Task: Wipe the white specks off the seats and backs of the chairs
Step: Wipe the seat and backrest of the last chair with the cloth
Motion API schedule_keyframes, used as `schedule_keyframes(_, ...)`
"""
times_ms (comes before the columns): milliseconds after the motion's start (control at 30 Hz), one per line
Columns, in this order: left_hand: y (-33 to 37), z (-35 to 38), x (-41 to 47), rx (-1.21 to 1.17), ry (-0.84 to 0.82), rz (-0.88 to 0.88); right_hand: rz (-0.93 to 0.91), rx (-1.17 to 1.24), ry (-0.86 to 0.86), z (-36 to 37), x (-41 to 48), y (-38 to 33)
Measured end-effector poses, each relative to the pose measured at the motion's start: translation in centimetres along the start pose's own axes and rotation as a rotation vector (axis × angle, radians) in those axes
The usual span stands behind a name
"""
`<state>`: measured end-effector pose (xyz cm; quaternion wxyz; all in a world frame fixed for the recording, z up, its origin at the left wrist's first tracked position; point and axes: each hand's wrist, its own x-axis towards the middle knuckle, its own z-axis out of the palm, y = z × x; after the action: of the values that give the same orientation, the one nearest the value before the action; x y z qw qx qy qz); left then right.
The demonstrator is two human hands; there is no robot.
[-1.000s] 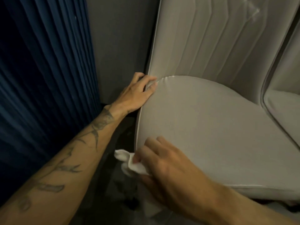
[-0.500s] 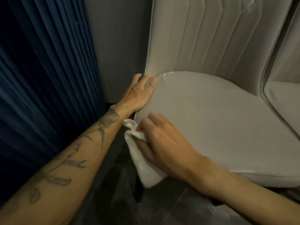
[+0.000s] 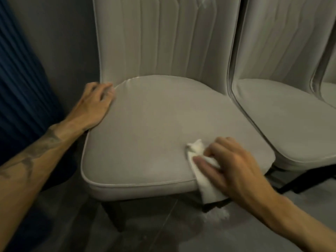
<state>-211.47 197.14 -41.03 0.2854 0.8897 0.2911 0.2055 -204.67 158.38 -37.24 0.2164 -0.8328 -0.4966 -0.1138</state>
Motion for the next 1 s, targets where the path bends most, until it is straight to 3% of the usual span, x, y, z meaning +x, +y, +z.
schedule_keyframes(100,0.4,-0.1,-0.1,0.037,-0.015,-0.021,0.079,0.011,0.053,0.5,0.3,-0.7)
schedule_keyframes(233,2.0,-0.3,-0.6,0.119,-0.017,-0.072,-0.076,0.086,-0.031,4.0,2.9,-6.0)
schedule_keyframes(367,3.2,-0.1,-1.0,0.190,0.003,-0.078,-0.125,0.080,-0.014,2.3,0.9,-2.2)
schedule_keyframes(567,3.4,0.1,-1.3,0.186,0.037,-0.070,0.268,-0.146,0.156,-3.0,-2.0,6.9)
schedule_keyframes(767,3.1,0.3,-0.9,0.192,0.052,-0.054,0.107,-0.055,-0.007,-0.3,-0.7,3.5)
schedule_keyframes(1000,2.9,0.4,-1.0,0.174,0.058,-0.043,0.487,-0.204,0.021,-2.5,2.2,11.4)
